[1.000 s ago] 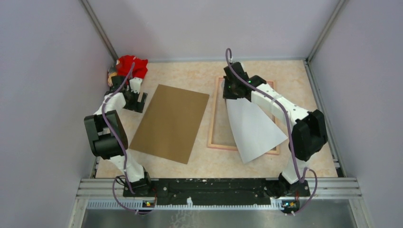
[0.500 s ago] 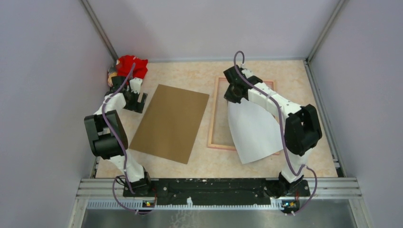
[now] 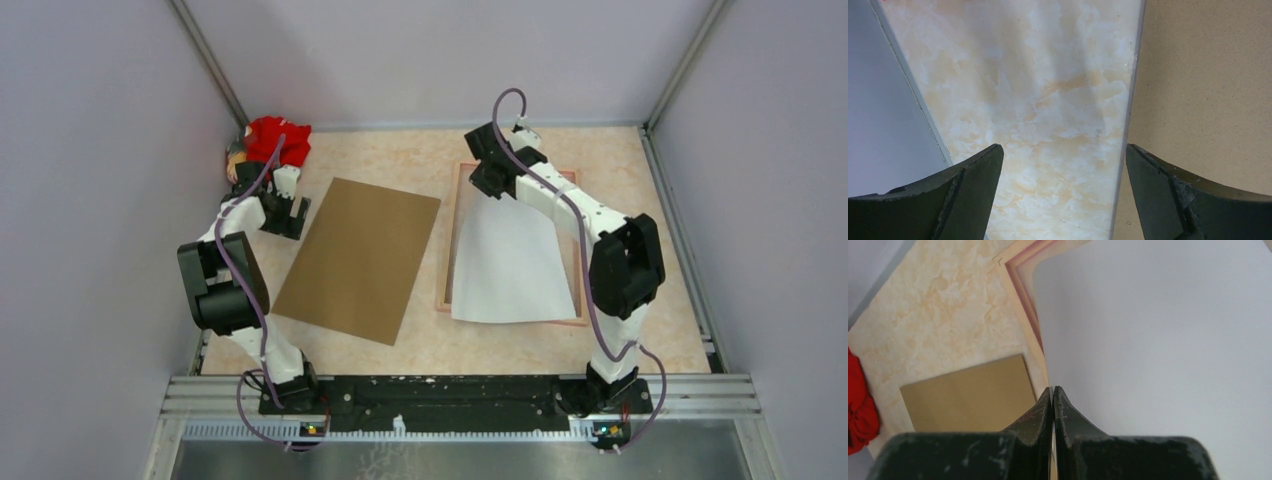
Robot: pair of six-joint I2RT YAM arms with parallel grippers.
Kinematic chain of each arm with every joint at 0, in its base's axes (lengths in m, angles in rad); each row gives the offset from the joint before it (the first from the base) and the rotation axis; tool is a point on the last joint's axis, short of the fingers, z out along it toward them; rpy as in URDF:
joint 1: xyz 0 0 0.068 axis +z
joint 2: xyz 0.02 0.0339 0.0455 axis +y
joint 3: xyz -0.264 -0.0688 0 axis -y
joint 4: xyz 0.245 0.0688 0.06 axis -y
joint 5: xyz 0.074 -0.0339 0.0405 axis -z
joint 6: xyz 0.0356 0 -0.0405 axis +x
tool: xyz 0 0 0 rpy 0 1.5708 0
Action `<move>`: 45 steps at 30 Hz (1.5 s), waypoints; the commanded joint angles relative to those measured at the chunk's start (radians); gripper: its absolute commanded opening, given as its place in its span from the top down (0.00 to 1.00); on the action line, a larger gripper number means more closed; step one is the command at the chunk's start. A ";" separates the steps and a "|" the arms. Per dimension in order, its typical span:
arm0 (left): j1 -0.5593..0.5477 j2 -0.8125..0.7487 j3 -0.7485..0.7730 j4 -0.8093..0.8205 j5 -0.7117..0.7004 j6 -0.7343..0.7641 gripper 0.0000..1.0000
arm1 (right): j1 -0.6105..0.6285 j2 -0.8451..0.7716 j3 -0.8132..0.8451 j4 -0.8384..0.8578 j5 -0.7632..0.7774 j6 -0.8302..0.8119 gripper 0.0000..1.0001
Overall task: Put the photo into the frame
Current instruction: Turn over the photo from the photo frame.
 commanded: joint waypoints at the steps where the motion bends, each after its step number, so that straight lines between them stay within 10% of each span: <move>1: -0.001 -0.037 -0.003 0.026 -0.003 0.005 0.01 | -0.006 0.031 0.076 -0.002 0.112 0.019 1.00; 45: -0.003 0.000 -0.003 0.031 -0.004 0.005 0.01 | -0.103 0.067 0.001 0.230 0.033 -0.327 1.00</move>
